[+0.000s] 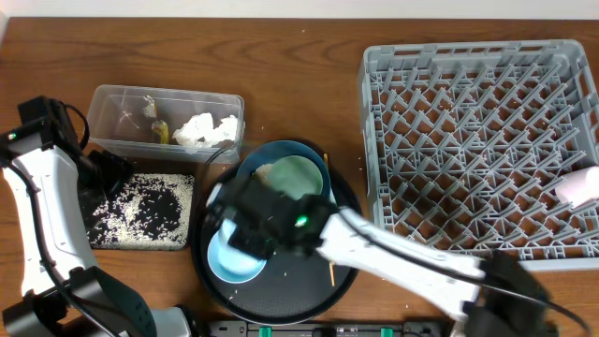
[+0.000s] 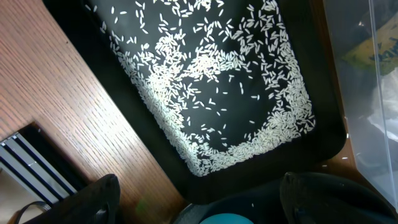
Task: Sort waste into correct bins and load items into the dishwasher rack
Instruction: 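Carry the light blue cup with the right gripper to the rack's right edge, then lower the light blue cup into the rack beside the pink cup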
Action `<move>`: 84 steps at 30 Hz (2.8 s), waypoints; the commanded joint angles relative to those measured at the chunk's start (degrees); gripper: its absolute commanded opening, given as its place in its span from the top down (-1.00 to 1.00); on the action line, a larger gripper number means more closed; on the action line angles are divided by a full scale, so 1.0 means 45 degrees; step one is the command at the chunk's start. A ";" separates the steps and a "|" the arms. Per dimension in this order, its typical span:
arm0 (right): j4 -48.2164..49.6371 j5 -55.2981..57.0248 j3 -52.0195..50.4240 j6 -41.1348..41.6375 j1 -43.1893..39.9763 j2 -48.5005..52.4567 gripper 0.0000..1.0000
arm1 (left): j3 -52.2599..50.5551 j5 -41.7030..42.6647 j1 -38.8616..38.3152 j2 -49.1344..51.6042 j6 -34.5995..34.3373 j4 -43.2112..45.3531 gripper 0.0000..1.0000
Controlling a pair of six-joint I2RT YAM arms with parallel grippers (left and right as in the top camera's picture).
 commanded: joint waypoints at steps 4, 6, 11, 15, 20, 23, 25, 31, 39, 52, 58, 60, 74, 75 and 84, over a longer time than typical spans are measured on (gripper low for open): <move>-0.1195 0.0515 0.0136 0.0350 -0.1923 -0.2084 0.20 | 0.0097 -0.0053 0.0044 -0.0204 -0.0248 -0.0010 -0.67; -0.1783 0.1146 0.0136 0.0389 -0.2803 -0.2599 0.21 | 0.0097 -0.0058 0.0044 -0.0204 -0.0248 -0.0010 -0.67; -0.2652 0.2001 0.0136 0.0384 -0.5416 -0.3551 0.20 | 0.0097 -0.0053 0.0044 -0.0204 -0.0253 -0.0005 -0.67; -0.2890 0.2132 0.0136 0.0389 -0.7893 -0.3789 0.22 | 0.0097 -0.0058 0.0044 -0.0209 -0.0248 -0.0005 -0.67; -0.2832 0.2161 0.0136 0.0389 -1.0885 -0.3779 0.23 | 0.0097 -0.0058 0.0044 -0.0204 -0.0248 -0.0005 -0.67; -0.2521 0.2176 0.0136 0.0384 -1.2526 -0.3755 0.23 | 0.0097 -0.0058 0.0044 -0.0204 -0.0253 0.0000 -0.67; -0.2317 0.2171 0.0136 0.0384 -1.3512 -0.3711 0.23 | 0.0097 -0.0058 0.0044 -0.0204 -0.0248 0.0005 -0.68; -0.1885 0.2171 0.0136 0.0384 -1.6208 -0.3361 0.24 | 0.0097 -0.0058 0.0044 -0.0204 -0.0248 0.0000 -0.67; -0.1161 0.2171 0.0136 0.0389 -1.8642 -0.2390 0.24 | 0.0097 -0.0063 0.0044 -0.0204 -0.0248 0.0000 -0.67; 0.0661 0.2171 0.0136 0.1049 -2.0453 -0.0529 0.30 | 0.0097 -0.0063 0.0044 -0.0204 -0.0248 0.0000 -0.68; 0.1443 0.2288 0.0131 0.1054 -2.0492 0.0486 0.26 | 0.0097 -0.0063 0.0044 -0.0204 -0.0243 -0.0005 -0.67; 0.1710 0.2487 0.0136 0.1049 -2.0492 0.0758 0.26 | 0.0097 -0.0063 0.0044 -0.0204 -0.0243 -0.0005 -0.67; 0.1865 0.3274 0.0131 0.1049 -2.0822 0.1506 0.28 | 0.0097 -0.0063 0.0044 -0.0204 -0.0243 -0.0010 -0.67; 0.1865 0.3274 0.0131 0.1049 -2.0856 0.1506 0.27 | 0.0097 -0.0063 0.0044 -0.0204 -0.0243 -0.0010 -0.67; 0.1953 0.3274 0.0136 0.1049 -2.0920 0.1501 0.28 | 0.0053 -0.0068 0.0044 -0.0204 -0.0243 -0.0005 -0.68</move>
